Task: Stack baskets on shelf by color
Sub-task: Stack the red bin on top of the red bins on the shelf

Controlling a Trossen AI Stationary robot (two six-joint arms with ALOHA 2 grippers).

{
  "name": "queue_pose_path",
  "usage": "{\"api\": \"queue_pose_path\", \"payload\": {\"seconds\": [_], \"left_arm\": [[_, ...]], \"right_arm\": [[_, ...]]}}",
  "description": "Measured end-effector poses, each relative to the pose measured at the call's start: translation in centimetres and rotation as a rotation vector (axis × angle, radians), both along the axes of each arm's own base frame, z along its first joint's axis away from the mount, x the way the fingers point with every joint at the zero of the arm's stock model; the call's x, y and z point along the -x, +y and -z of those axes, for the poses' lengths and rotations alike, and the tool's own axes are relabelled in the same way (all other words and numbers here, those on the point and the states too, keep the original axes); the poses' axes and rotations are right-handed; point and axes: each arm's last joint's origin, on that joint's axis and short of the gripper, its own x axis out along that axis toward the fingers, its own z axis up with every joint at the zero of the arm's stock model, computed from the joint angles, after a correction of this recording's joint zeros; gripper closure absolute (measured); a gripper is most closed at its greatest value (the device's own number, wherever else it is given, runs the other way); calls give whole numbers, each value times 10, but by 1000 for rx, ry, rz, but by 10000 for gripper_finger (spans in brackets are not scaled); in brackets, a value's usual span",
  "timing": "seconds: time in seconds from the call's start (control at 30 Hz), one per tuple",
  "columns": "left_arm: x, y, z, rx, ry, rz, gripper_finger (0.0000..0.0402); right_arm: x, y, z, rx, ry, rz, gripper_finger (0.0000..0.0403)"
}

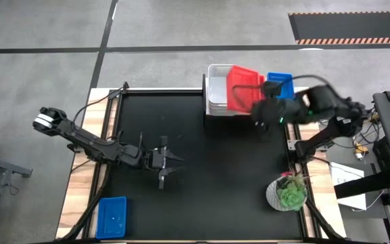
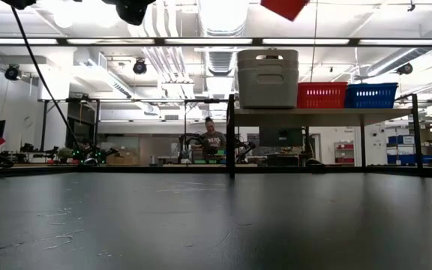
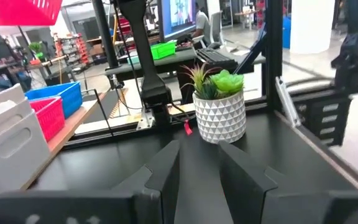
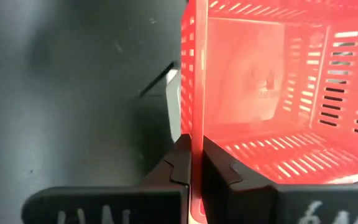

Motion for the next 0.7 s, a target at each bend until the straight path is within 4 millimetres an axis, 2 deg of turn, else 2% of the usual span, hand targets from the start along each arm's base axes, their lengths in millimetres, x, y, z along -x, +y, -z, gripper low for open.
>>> {"api": "queue_pose_path", "payload": {"seconds": [0.17, 0.33, 0.47, 0.7], "left_arm": [[4, -2, 0, 33, 23, 11, 309], [4, -2, 1, 27, 35, 12, 309], [4, -2, 0, 21, 32, 13, 309], [5, -1, 2, 11, 55, 9, 309]], "right_arm": [[22, -34, -10, -30, -5, 18, 394], [38, -52, -7, -24, 15, 60, 394], [43, -58, 6, -60, 71, 49, 394], [34, -67, 44, -92, 241, 43, 394]]}}
